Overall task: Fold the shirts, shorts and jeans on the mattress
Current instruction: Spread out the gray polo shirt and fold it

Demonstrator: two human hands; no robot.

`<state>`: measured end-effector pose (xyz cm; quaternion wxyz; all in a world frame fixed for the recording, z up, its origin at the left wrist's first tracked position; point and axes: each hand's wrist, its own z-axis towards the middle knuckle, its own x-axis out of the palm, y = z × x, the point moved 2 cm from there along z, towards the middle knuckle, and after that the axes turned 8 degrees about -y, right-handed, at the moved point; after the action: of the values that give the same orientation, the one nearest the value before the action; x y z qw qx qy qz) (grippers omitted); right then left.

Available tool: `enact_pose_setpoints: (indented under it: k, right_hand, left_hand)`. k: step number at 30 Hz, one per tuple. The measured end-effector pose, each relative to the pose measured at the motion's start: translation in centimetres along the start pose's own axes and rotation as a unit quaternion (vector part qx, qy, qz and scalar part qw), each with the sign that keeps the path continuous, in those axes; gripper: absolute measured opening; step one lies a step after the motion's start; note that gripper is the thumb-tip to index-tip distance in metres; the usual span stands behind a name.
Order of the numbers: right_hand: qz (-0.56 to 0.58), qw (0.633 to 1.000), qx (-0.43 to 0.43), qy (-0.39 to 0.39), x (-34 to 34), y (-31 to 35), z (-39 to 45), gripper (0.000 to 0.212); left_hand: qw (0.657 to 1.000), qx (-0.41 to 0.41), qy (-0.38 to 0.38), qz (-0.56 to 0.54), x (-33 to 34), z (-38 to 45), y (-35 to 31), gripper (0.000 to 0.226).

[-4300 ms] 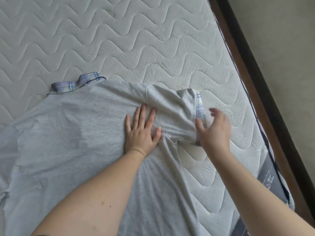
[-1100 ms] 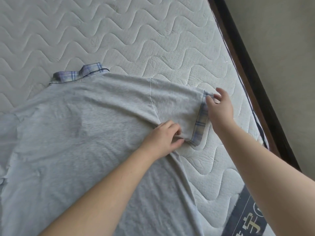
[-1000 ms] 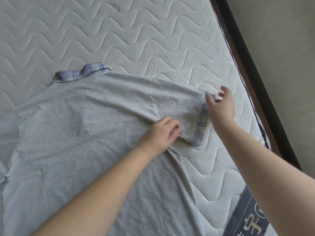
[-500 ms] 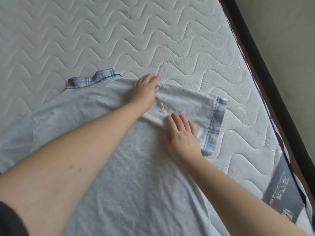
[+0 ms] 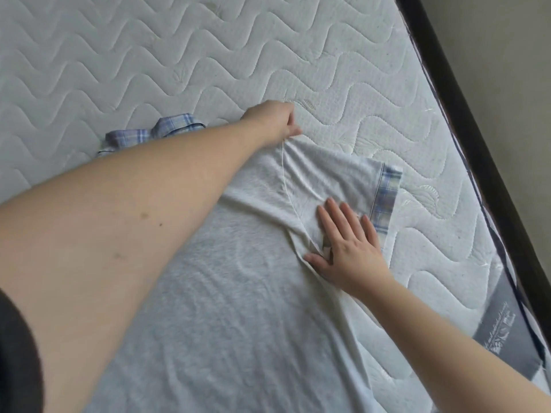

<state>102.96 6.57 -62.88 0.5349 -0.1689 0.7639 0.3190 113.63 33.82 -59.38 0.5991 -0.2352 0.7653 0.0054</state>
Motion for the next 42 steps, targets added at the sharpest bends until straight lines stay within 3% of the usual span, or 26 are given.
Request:
enact_pose_setpoints:
  k: [2, 4, 8, 11, 14, 20, 25, 30, 34, 39, 42]
  right_hand:
    - [0.002, 1.000, -0.004, 0.016, 0.0, -0.2, 0.2, 0.092]
    - [-0.012, 1.000, -0.002, 0.017, -0.4, 0.2, 0.2, 0.092]
    - [-0.005, 0.996, 0.006, -0.092, -2.0, 2.6, 0.3, 0.076]
    - [-0.015, 0.983, -0.079, -0.162, -1.8, 5.4, 0.2, 0.069]
    - [-0.037, 0.975, -0.177, -0.131, 0.5, 6.6, -1.0, 0.066]
    - [-0.029, 0.986, -0.115, -0.113, 3.0, 3.0, -3.7, 0.064]
    - [-0.018, 0.985, -0.115, -0.126, 3.7, 2.7, -4.0, 0.063]
    - [-0.026, 0.985, -0.122, -0.118, 3.9, 2.3, -3.8, 0.065]
    - [-0.032, 0.986, -0.120, -0.109, 4.0, 2.0, -3.5, 0.065]
    - [-0.047, 0.986, -0.124, -0.104, 4.6, 1.9, -3.4, 0.066]
    - [-0.058, 0.987, -0.119, -0.096, 4.5, 1.9, -3.4, 0.066]
  left_hand:
    - [0.997, 0.015, 0.066, 0.031, 0.0, -0.2, 0.5, 0.034]
    - [0.995, 0.034, 0.073, 0.058, -0.1, -0.3, 1.0, 0.029]
    - [0.999, 0.007, -0.038, -0.015, 0.2, -0.3, 1.1, 0.014]
    - [0.997, -0.016, -0.066, -0.030, 1.0, -0.1, 0.9, 0.014]
    - [0.997, -0.029, -0.062, -0.027, 1.7, 0.2, 0.8, 0.018]
    - [0.994, -0.013, -0.099, -0.050, 3.3, -0.2, 0.8, 0.018]
    - [0.990, -0.002, -0.142, 0.015, 5.1, -1.0, 0.5, 0.020]
    - [0.992, 0.010, -0.124, 0.005, 4.5, -2.2, 0.0, 0.022]
    - [0.984, 0.065, -0.163, -0.011, 3.8, -6.2, -0.3, 0.048]
    - [0.981, 0.028, -0.193, -0.024, 5.5, -14.2, 0.8, 0.059]
    - [0.985, 0.010, -0.174, 0.007, 8.4, -19.4, 1.7, 0.064]
